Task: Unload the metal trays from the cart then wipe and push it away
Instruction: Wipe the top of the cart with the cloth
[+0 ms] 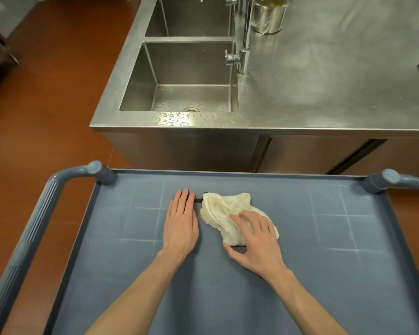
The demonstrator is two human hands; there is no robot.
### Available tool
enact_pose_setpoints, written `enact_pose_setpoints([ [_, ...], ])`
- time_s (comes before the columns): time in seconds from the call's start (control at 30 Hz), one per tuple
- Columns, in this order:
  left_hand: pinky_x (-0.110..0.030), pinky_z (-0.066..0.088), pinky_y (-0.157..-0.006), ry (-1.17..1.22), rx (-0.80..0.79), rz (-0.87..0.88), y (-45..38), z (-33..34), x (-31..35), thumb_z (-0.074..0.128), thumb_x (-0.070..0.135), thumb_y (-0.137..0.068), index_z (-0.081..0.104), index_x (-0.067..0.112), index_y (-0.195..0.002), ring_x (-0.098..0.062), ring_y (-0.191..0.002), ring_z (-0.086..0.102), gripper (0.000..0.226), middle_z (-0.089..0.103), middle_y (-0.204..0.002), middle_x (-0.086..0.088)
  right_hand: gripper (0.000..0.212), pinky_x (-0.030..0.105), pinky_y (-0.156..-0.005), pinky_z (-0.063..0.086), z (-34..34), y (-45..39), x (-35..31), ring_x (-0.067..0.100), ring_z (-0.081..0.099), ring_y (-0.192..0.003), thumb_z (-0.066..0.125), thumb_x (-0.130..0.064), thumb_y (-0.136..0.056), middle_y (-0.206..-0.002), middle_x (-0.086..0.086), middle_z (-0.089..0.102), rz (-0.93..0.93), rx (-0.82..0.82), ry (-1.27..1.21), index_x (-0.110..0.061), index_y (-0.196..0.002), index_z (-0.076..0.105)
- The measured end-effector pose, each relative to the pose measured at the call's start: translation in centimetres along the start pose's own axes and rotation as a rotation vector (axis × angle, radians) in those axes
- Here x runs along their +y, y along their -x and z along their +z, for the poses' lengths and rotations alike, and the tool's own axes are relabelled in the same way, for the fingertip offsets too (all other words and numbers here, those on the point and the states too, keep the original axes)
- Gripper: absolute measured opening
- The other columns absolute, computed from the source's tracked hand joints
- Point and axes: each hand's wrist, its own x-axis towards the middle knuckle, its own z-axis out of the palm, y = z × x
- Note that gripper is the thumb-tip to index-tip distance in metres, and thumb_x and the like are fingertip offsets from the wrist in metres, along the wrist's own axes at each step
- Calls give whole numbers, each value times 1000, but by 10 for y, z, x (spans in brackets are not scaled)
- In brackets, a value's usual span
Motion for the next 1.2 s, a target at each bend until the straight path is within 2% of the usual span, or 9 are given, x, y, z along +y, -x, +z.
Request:
enact_pose_setpoints([
  [0.23, -45, 27, -129, -29, 58, -65, 39, -3, 12, 58, 1, -96, 46, 5, -157, -32, -158, 32, 62, 41, -167, -12, 52, 38, -110, 40, 9, 6, 17, 25, 52, -134, 57, -46, -97, -150, 1, 55, -159, -78, 130, -31, -147, 56],
  [0.33, -46, 29, -128, -16, 78, -115, 52, -9, 15, 56, 1, -96, 49, 6, -154, -33, -157, 34, 59, 42, -166, -13, 40, 37, -101, 38, 6, 3, 11, 26, 52, -125, 72, -28, -89, -144, 2, 57, -194, 5, 120, -23, -128, 68],
  [0.4, -47, 31, -128, -4, 89, -148, 63, -13, 12, 54, 2, -97, 50, 6, -154, -34, -157, 35, 57, 42, -165, -13, 23, 37, -93, 43, 2, 0, -5, 24, 55, -115, 62, -34, -95, -134, -1, 62, -214, -21, 111, -20, -111, 71],
  [0.5, -43, 28, -129, 43, 100, -190, 79, -25, 4, 33, 23, -104, 47, 8, -156, -30, -157, 34, 56, 43, -166, -10, 39, 37, -80, 47, -14, -3, -41, 19, 55, -91, 36, -50, -107, -104, -8, 64, -38, -263, -141, -22, -97, 61],
  [0.67, -39, 28, -128, 656, 81, -486, 96, -58, -1, 27, 66, -105, 41, 19, -161, -18, -150, 41, 74, 48, -161, 0, 33, 18, -81, 50, -58, -17, -105, -2, 67, -91, 41, -38, -112, -96, -21, 76, 304, -371, -802, -29, -102, 71],
  [0.8, -49, 42, -120, 1355, -35, -723, 111, -104, 2, 36, 104, -73, 65, 23, -144, -21, -137, 61, 112, 67, -145, -5, 38, 19, -76, 56, -90, -31, -149, 4, 72, -90, 45, -37, -111, -94, -11, 81, 482, -442, -1083, -20, -100, 76],
  [0.9, -53, 49, -113, 1636, -68, -729, 135, -142, 5, 43, 84, -93, 70, 23, -138, -30, -128, 68, 81, 73, -134, -11, 39, 18, -63, 57, -111, -33, -176, 6, 78, -86, 49, -45, -109, -95, -6, 82, 606, -499, -1222, -18, -108, 77],
  [1.0, -52, 52, -111, 1676, -40, -682, 158, -166, 2, 65, 61, -94, 66, 17, -139, -28, -124, 70, 62, 75, -131, -9, 43, 30, -78, 61, -125, -34, -196, 19, 78, -100, 52, -47, -106, -109, 7, 81, 620, -565, -1321, -12, -119, 74],
  [1.2, -48, 61, -99, 1564, 215, -625, 194, -201, -3, 73, 37, -98, 64, 26, -134, -23, -114, 75, 39, 78, -124, 0, 16, 21, -73, 55, -138, -25, -231, 8, 74, -97, 59, -29, -106, -106, -9, 80, 271, -446, -1058, -24, -113, 72],
])
